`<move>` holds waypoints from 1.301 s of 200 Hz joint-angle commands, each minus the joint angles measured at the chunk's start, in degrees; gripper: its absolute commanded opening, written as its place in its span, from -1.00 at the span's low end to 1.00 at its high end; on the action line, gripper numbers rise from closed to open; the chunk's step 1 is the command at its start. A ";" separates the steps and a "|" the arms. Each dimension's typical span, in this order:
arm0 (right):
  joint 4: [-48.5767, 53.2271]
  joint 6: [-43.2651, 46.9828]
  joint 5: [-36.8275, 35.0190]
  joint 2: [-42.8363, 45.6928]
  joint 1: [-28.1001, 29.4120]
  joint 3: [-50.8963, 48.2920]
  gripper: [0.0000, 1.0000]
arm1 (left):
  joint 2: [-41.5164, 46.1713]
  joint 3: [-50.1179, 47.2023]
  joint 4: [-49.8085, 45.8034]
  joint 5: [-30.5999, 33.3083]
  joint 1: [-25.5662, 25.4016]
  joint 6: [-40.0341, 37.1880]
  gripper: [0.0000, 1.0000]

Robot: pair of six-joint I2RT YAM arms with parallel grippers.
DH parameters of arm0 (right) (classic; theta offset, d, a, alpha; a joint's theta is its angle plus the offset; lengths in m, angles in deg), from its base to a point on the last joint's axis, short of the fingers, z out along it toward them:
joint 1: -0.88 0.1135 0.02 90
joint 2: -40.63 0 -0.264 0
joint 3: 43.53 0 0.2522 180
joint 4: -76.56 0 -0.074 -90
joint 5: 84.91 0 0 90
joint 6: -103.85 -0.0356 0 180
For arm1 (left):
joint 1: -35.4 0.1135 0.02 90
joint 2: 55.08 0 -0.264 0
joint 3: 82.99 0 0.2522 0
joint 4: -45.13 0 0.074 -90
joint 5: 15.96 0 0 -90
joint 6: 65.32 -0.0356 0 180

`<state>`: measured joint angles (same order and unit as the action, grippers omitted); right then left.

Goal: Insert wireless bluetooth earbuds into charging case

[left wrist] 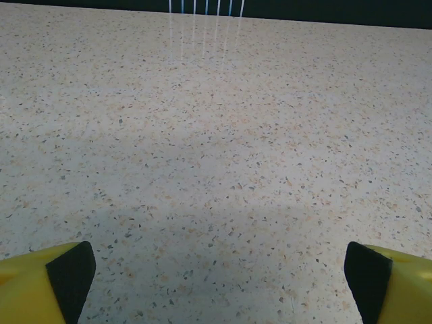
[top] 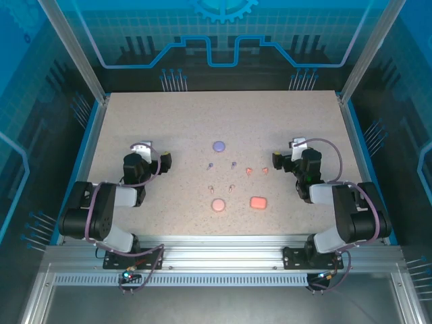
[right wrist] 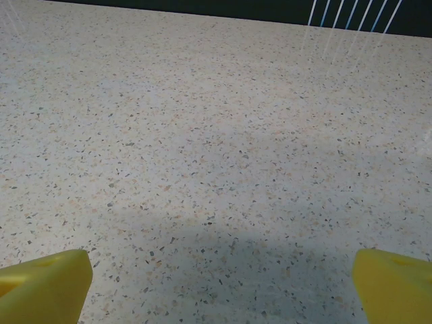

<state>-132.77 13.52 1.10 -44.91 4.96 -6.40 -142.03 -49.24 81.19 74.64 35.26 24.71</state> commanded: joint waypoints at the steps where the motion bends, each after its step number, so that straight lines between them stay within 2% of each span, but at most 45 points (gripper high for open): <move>1: -0.25 0.71 0.61 -0.69 -0.78 1.29 1.00 | 0.25 1.19 0.04 -0.65 0.54 -0.20 0.98; 36: -0.24 0.61 0.56 -0.69 -0.79 1.31 1.00 | -0.08 3.20 -3.44 -1.04 0.65 -0.41 0.98; 106: -0.28 0.55 1.01 -0.68 -0.98 1.28 1.00 | 0.02 3.57 -3.98 -0.89 1.38 0.54 0.98; 120: 1.68 -0.05 -0.95 0.58 -0.74 2.02 1.00 | 1.72 5.02 -8.19 0.07 1.43 1.00 0.98; 137: 8.63 -0.68 -3.14 4.81 -0.37 3.95 1.00 | 5.75 7.68 -15.96 2.17 1.12 1.47 0.97; 151: 18.21 -2.38 -4.48 8.86 -0.31 6.77 1.00 | 8.90 10.51 -23.78 5.42 0.64 2.58 0.97; 183: 33.72 -9.11 -8.19 17.32 -0.49 10.45 1.00 | 15.16 13.10 -31.79 7.90 -1.26 6.64 0.97; 218: 50.01 -18.65 1.57 26.72 -3.62 14.92 1.00 | 21.44 16.85 -44.54 5.89 -5.39 13.31 0.97; 246: 60.26 -22.49 8.29 31.24 -2.49 17.47 1.00 | 25.28 18.13 -50.12 6.54 -11.67 18.13 0.97; 260: 65.65 -25.08 8.01 32.47 -0.68 18.26 1.00 | 26.44 18.47 -51.49 6.15 -14.43 21.58 0.97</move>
<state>-81.91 -5.00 4.45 -14.44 2.33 9.52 -118.10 -32.91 37.37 80.67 24.53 38.70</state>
